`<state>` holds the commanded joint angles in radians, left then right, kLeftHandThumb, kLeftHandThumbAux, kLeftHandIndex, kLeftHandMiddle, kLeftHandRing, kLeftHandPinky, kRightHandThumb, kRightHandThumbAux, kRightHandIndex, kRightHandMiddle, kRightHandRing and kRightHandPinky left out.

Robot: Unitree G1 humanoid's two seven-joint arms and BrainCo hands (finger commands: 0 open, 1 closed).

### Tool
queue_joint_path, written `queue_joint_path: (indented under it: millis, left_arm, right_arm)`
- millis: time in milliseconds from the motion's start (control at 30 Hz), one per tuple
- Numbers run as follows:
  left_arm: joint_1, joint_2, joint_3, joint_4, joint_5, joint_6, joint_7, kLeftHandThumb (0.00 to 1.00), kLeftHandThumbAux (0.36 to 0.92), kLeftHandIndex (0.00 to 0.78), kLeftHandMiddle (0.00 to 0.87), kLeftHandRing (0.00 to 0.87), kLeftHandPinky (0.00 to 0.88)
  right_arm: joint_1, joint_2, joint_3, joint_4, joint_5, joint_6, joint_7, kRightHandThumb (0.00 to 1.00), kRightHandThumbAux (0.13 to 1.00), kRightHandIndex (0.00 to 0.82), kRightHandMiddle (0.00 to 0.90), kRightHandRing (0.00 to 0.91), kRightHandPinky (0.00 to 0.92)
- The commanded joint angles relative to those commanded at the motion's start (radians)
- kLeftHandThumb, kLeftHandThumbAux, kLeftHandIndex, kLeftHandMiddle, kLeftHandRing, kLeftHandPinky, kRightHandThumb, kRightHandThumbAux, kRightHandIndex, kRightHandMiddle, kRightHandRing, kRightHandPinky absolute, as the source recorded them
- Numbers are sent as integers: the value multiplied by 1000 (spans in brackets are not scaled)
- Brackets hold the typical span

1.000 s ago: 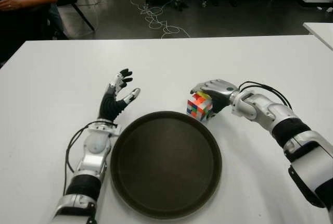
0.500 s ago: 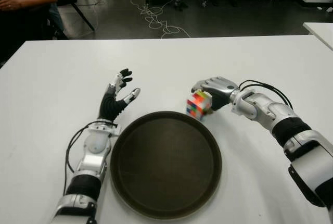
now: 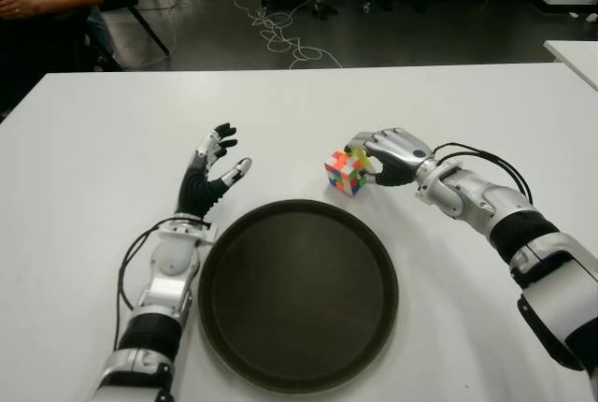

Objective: Pick up the Rubik's Cube and put it in the plate

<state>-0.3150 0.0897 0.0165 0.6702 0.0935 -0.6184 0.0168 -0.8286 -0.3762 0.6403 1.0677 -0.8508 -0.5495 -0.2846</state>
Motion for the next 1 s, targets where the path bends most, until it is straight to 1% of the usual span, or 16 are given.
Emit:
queue_joint_path:
  millis: [400,600,733,1000]
  left_arm:
    - [4,-3,-1,-14,-8,13,-10,94,564,99,157,148,119]
    - [4,-2,-2,-15,-6,11,-9,95,561,107,169,155,105]
    - [5,-6,-1,-20,-12,3,-13,95,568,110,170,154,111]
    - [9,-5,-2,-25,-5,2,-5,86,577,109,166,149,97]
  right_arm:
    - [1,2,0,10,-1,18,-23,687,735,416,506,527,523]
    - [0,4,1,19,1,18,-23,687,736,416,498,520,519]
    - [0,4,1,19,2,14,-23,686,736,416,496,516,515]
    - [2,3,-2,17,5,6,-34,686,736,416,503,522,522]
